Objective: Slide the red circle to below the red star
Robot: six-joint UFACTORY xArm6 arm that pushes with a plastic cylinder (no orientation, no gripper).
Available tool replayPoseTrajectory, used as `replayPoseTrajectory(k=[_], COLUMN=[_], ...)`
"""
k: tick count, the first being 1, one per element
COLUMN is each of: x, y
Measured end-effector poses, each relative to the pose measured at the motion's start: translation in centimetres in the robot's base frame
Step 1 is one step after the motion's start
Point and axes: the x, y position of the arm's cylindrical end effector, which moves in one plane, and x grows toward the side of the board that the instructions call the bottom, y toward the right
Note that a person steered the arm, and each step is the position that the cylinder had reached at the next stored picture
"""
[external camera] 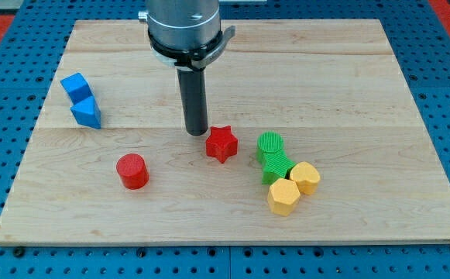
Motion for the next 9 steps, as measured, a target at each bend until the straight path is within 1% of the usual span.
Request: replayPoseTrajectory(k=[1, 3, 4, 5, 6, 7, 8, 9], x=[1.4, 2.1, 1.7, -0.4, 2.7, 6.4, 6.2, 7.3], y=[1.3, 1.3, -3.8, -10.3, -15.7, -15.6, -10.5, -6.5])
